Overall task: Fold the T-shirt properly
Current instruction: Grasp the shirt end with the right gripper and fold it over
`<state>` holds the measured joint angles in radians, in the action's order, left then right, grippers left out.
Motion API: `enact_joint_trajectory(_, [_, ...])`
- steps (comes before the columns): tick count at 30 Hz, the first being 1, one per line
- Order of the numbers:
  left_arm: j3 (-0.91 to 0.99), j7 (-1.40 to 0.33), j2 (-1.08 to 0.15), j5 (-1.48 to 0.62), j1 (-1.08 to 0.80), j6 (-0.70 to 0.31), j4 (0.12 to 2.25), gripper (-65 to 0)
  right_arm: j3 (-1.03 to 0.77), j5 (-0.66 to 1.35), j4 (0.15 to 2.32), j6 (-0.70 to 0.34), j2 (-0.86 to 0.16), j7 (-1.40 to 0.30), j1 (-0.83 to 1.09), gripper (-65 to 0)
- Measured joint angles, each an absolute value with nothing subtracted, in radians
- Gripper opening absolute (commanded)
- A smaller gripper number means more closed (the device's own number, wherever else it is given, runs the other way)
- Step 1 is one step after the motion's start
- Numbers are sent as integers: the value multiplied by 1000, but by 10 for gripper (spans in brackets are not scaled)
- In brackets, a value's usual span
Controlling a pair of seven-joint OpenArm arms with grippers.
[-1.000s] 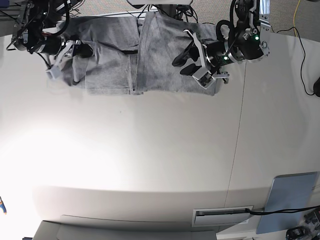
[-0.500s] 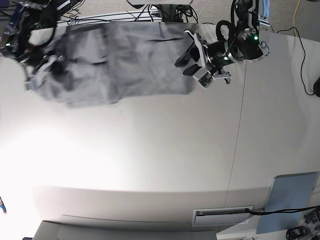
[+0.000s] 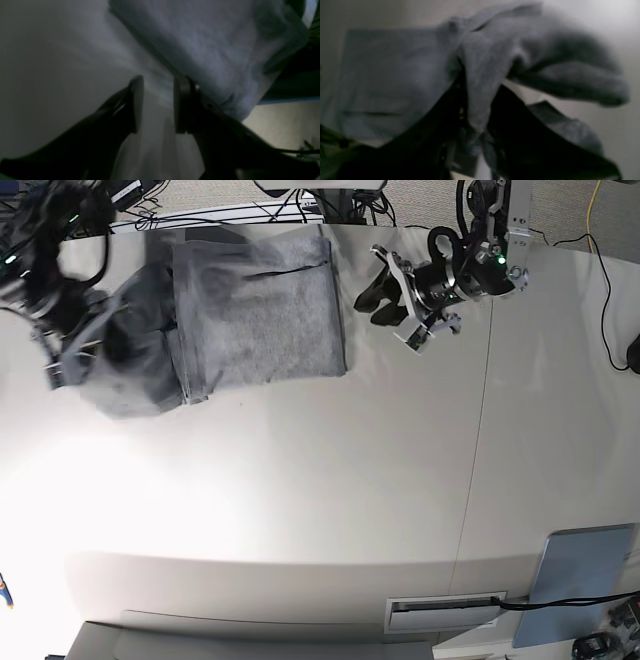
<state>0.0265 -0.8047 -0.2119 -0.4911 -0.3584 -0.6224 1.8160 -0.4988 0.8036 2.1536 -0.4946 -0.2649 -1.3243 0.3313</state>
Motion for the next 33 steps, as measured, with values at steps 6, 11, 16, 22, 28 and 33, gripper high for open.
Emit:
enact_joint_trajectory(6, [28, -776, -208, -490, -357, -621, 1776, -434, -175, 606, 2260, -411, -161, -1237, 353, -650])
enact_joint_trajectory(11, [27, -776, -205, -490, -357, -621, 1776, -435, 32, 415, 2258, -355, -101, -1199, 355, -650])
enact_joint_trajectory(16, [28, -776, -205, -490, -357, -621, 1776, -435, 142, 337, 2258, -363, -91, -1165, 354, -650])
enact_joint_trajectory(22, [28, -773, -206, -490, -356, -621, 1776, -435, 208, 355, 2258, -429, -94, -1135, 364, -510])
enact_joint_trajectory(28, [28, -773, -206, -490, -356, -621, 1776, -434, 247, 585, 2258, -430, -94, -1151, 373, -352])
enact_joint_trajectory(33, [38, -788, -213, -491, -356, -622, 1776, -434, 255, 780, 2258, -499, -94, -1193, 374, -352])
